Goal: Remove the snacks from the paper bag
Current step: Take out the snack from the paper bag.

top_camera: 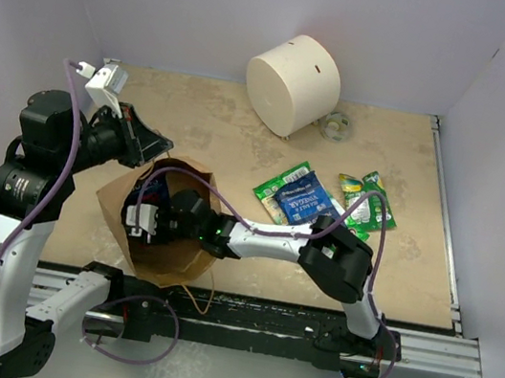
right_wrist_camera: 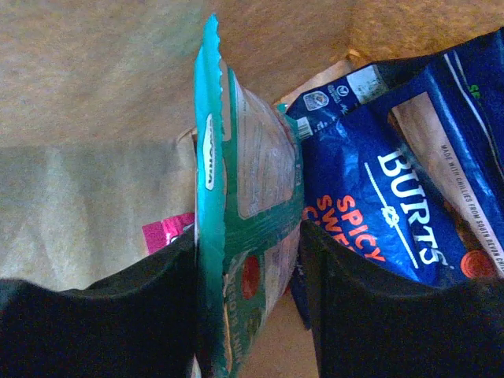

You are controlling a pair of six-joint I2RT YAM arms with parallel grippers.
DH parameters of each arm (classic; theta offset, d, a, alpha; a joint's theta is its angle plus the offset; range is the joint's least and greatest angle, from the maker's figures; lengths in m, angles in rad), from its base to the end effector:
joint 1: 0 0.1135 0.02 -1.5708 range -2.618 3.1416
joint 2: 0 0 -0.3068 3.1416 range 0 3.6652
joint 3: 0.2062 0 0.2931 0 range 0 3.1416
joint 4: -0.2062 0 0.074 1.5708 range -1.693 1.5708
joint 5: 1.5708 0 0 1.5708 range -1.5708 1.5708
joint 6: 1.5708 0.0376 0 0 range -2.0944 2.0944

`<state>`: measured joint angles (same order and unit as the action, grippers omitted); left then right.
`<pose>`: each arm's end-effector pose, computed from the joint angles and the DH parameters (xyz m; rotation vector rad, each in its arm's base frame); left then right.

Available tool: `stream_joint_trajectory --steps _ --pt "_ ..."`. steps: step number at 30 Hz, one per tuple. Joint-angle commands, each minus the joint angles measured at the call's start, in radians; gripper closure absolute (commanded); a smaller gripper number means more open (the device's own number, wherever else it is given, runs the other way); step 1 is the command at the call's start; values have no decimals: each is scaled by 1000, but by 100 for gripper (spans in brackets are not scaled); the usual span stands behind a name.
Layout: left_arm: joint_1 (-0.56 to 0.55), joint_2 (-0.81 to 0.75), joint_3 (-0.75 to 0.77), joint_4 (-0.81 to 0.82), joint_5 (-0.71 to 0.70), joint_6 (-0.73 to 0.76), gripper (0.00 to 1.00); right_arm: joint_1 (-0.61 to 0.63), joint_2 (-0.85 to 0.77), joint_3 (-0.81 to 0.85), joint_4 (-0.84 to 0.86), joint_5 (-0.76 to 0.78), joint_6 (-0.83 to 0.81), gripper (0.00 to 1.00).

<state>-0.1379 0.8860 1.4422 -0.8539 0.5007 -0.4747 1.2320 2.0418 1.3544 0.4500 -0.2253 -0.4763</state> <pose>0.1364 -0.0371 0.5222 0.0355 1.9264 -0.8836 0.1671 0.4994 0.2252 -1.5091 1.0954 0.7345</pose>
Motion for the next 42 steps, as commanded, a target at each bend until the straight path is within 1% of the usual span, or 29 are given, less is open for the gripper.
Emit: stream_joint_trajectory --steps 1,4,6,9,11,18,29,33,39,42 --pt "-2 -7 31 36 -8 23 100 1 -10 77 17 55 37 52" --pt "-2 -8 31 30 -18 25 100 1 -17 84 18 62 67 67" --pt "-2 -12 29 27 -28 27 100 0 -35 78 18 90 66 80" --pt "-3 -14 31 12 -55 29 100 -2 -77 51 28 123 62 95" --pt "-2 -15 33 -2 -84 34 100 -2 -113 29 33 132 61 100" --pt "-2 -11 50 -54 -200 38 100 -1 -248 -41 34 148 94 100" --pt "-3 2 72 -53 -228 43 100 -1 -516 -155 2 159 91 100" --pt "-2 24 100 -72 -259 53 100 -2 -611 -181 -9 233 102 100" --pt "-2 27 91 -72 -295 44 100 -1 -729 -174 -41 368 156 100" --pt "-3 28 86 -70 -304 37 100 0 -800 -177 -27 493 171 100"
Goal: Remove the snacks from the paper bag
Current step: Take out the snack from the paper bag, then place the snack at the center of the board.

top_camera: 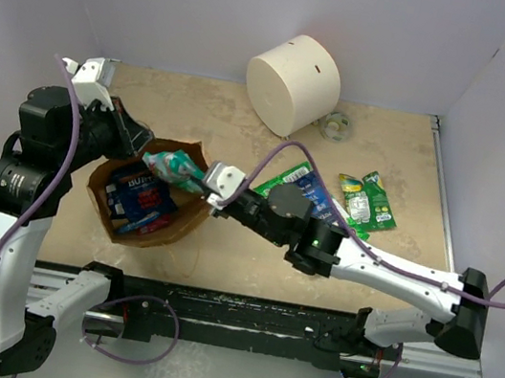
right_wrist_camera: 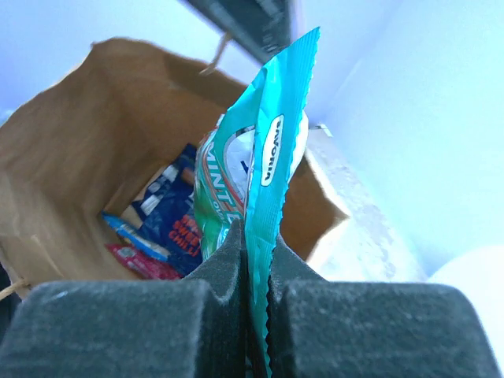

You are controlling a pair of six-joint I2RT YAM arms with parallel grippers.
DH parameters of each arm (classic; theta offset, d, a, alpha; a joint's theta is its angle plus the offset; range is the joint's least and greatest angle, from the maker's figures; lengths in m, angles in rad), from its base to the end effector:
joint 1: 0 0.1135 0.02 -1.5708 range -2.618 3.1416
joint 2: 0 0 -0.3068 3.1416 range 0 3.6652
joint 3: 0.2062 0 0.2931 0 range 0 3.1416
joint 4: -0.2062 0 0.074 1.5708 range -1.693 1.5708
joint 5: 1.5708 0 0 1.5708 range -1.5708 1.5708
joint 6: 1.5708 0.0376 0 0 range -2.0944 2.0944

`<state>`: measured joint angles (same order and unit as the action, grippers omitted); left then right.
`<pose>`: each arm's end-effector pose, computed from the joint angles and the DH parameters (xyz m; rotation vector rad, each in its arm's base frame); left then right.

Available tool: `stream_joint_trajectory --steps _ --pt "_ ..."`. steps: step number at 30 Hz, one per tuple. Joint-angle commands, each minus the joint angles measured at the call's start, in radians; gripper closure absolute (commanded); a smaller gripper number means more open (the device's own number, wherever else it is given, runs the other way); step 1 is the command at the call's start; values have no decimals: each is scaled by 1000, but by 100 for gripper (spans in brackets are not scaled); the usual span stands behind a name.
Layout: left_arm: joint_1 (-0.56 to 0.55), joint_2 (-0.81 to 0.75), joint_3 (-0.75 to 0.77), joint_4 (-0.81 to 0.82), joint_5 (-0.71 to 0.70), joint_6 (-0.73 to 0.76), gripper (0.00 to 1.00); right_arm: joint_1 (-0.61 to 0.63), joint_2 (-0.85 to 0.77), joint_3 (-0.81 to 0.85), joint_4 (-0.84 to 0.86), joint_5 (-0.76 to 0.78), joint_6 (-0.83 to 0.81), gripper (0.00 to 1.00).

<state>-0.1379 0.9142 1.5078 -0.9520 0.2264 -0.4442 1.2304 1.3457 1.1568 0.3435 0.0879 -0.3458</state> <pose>0.1381 -0.0277 0.5279 -0.1464 1.9620 -0.6038 0.1215 0.3332 0.4348 -0.9745 1.0742 0.6665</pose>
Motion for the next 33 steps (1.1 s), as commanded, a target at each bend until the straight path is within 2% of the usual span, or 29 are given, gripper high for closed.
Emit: stream_joint_trajectory --steps 1,5,8,10,11,12,13,14,19,24,29,33 --pt "-3 -1 20 30 -32 5 100 0 -122 23 82 218 37 100" --pt "-3 -2 20 36 -38 4 100 0 -176 43 89 385 -10 100" --pt "-2 -1 24 38 -41 6 100 -3 -188 33 137 627 -23 100" --pt "-3 1 31 38 -39 6 100 -39 -179 36 125 808 42 100" --pt "-3 1 37 38 -40 6 100 -85 -175 54 31 860 178 100" --pt "-3 3 41 37 -39 6 100 -135 -173 81 -111 864 267 100" --pt "-2 5 45 36 -38 6 100 -185 -174 97 -237 845 466 100" --pt "-2 5 47 36 -37 4 100 -229 -180 93 -326 829 594 100" --pt "-3 5 49 33 -29 -5 100 -391 -264 -67 -448 710 1048 100" --pt "-2 10 52 29 -21 -2 100 -511 -326 -277 -352 609 1398 100" --pt "-2 27 67 29 -7 7 100 -583 -340 -486 -134 578 1685 100" --pt "-3 30 74 24 -4 18 100 -637 -286 -587 24 538 1766 100"
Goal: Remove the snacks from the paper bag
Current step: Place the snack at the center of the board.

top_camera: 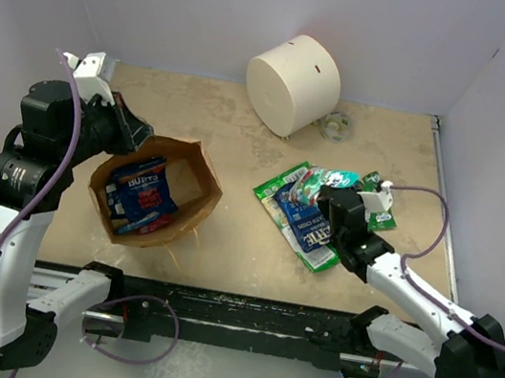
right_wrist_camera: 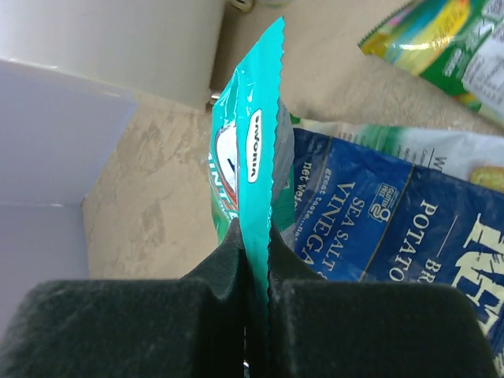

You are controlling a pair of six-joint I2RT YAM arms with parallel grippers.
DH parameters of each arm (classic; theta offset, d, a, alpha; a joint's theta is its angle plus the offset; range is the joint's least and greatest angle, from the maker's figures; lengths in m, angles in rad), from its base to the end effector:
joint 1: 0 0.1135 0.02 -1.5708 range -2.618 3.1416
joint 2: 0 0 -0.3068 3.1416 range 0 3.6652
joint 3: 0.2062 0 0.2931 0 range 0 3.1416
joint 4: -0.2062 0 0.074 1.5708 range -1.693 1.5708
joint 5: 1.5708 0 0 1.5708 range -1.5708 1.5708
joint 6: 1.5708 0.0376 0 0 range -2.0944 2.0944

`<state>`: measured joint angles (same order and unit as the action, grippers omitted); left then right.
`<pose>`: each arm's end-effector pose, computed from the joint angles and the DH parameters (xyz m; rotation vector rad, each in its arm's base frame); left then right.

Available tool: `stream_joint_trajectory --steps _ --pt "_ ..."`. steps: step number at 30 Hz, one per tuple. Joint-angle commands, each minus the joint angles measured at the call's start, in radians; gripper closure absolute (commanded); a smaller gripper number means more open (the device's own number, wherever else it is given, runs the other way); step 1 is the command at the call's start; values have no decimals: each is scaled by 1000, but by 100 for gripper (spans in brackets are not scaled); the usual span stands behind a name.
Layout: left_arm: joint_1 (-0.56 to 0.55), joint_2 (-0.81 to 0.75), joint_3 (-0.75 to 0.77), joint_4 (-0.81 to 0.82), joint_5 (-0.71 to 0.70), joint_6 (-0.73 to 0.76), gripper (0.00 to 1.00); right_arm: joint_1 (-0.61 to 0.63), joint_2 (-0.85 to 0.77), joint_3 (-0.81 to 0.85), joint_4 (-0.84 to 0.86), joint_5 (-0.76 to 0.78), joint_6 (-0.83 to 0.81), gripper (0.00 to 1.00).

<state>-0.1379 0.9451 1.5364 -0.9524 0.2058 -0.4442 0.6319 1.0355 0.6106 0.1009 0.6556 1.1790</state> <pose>0.1462 -0.0281 0.5328 -0.1610 1.9622 -0.5838 0.2137 0.1280 0.2807 0.9211 1.6338 0.6481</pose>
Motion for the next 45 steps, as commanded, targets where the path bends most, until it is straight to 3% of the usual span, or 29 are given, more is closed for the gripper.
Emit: stream_joint_trajectory --steps 1,8,14,20,27,37,40,45 --pt "-2 1 49 22 17 22 100 -51 46 -54 278 -37 280 100" --pt "-2 10 53 18 19 35 100 -73 121 -179 362 -44 523 100" --pt "-2 17 40 32 28 30 100 -77 166 -236 326 -77 575 99" --pt "-3 17 27 36 33 25 100 -79 144 -255 184 -124 547 75" --pt "-2 17 16 43 37 15 100 -78 69 -235 -71 -250 408 55" --pt "-3 -3 -5 59 42 -5 100 -81 -11 -140 -401 -321 263 44" --pt "-2 -19 -10 70 50 -1 100 -81 -65 -50 -450 -267 109 40" --pt "-3 -61 -31 102 81 0 100 -81 -106 104 -427 -230 -308 27"
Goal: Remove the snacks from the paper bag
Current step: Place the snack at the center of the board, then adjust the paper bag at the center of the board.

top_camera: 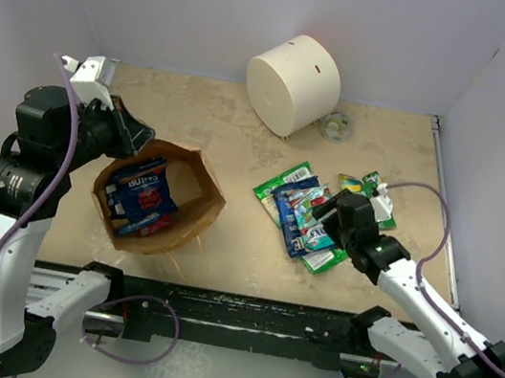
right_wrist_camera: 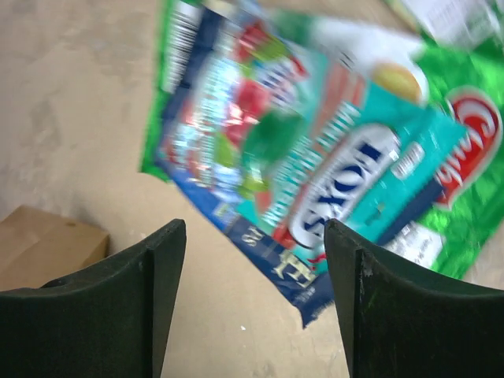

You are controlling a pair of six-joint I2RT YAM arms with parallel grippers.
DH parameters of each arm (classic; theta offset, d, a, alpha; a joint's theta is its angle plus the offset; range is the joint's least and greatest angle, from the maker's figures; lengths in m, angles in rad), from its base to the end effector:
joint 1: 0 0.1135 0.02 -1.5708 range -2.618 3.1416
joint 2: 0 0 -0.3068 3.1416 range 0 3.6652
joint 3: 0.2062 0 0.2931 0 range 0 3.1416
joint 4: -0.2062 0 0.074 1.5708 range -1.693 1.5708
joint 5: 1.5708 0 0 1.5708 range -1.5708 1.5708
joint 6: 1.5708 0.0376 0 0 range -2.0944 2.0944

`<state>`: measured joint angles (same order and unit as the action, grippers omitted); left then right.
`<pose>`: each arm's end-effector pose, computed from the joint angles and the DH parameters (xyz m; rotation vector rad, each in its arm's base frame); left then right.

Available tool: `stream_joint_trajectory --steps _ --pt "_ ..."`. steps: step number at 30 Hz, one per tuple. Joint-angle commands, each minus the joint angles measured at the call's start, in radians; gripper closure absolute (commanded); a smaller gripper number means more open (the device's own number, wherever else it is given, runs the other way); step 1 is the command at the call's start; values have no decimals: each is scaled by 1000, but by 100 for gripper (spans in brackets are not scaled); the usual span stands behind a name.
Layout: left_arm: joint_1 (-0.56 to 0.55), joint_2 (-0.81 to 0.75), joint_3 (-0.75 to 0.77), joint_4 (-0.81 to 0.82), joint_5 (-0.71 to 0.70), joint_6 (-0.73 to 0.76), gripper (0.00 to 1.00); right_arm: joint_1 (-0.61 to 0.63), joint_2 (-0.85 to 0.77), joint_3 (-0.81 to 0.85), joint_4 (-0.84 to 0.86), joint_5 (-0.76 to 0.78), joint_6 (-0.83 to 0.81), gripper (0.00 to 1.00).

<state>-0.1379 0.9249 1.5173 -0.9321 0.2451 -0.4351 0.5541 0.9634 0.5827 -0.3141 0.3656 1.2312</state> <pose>0.1414 -0.0288 0.5317 -0.1202 1.9452 -0.6174 0.1919 0.1029 0.2447 0.9366 2.0699 0.5630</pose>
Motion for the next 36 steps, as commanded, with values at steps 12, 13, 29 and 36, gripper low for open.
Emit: stream_joint_trajectory --steps 12,13,29,36 --pt "-2 -106 -97 189 208 -23 100 179 2 258 631 -515 -1170 25" --pt "-2 -109 -105 201 230 -25 100 245 21 282 637 -544 -1252 25" --pt "-2 34 147 129 -80 45 100 540 285 661 578 -468 -1657 25" --pt "-2 151 293 164 -189 194 100 541 308 688 566 -325 -1670 25"
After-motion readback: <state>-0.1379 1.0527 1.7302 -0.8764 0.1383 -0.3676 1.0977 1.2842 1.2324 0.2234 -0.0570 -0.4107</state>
